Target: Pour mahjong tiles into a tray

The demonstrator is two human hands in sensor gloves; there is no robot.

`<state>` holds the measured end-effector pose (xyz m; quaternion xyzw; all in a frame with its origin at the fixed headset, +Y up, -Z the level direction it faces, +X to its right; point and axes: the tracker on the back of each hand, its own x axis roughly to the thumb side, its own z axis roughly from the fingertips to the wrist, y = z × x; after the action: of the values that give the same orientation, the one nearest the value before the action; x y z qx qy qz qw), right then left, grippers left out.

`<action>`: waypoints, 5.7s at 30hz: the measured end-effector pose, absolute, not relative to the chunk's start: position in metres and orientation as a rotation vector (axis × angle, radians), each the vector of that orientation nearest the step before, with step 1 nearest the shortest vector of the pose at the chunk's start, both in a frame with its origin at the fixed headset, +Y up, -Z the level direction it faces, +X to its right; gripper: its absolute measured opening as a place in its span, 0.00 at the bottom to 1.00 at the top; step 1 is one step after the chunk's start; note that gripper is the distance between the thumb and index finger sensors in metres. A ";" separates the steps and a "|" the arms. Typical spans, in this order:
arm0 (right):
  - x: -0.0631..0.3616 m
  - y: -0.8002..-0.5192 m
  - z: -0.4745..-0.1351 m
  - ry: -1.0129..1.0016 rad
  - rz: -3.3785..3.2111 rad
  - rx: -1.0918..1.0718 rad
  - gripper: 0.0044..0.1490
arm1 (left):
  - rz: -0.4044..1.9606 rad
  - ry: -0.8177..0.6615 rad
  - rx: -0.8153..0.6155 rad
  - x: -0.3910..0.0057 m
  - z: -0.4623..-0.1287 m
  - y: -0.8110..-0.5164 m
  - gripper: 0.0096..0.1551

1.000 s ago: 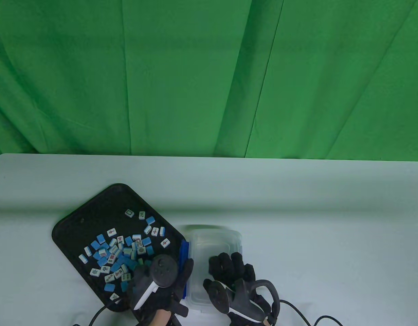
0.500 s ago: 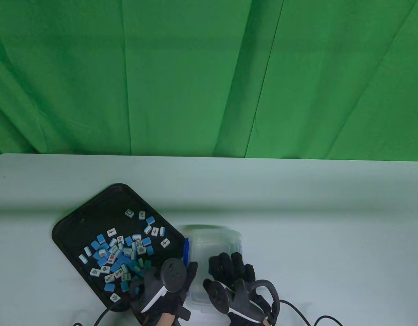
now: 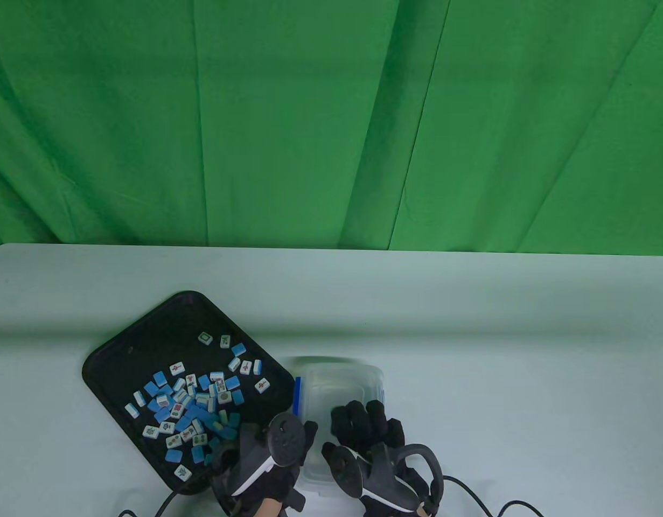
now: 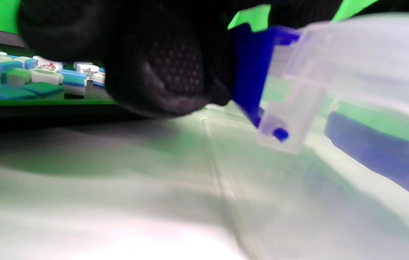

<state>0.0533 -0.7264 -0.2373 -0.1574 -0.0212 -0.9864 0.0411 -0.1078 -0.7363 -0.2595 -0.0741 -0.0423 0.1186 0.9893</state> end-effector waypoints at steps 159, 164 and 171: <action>0.088 -0.723 -0.260 -0.246 -3.036 0.085 0.40 | 0.339 -0.414 -0.196 -0.075 -0.255 -0.752 0.37; 0.100 -0.723 -0.262 -0.293 -3.096 0.103 0.43 | 0.369 -0.434 -0.183 -0.078 -0.256 -0.750 0.38; 0.118 -0.698 -0.254 -0.073 -3.215 0.068 0.46 | 0.298 -0.433 -0.059 -0.092 -0.246 -0.722 0.40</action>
<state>0.1184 -0.6982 -0.2537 0.0213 -0.0228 -0.9988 -0.0375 -0.0916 -0.7223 -0.2457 -0.0291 -0.2141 0.1472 0.9652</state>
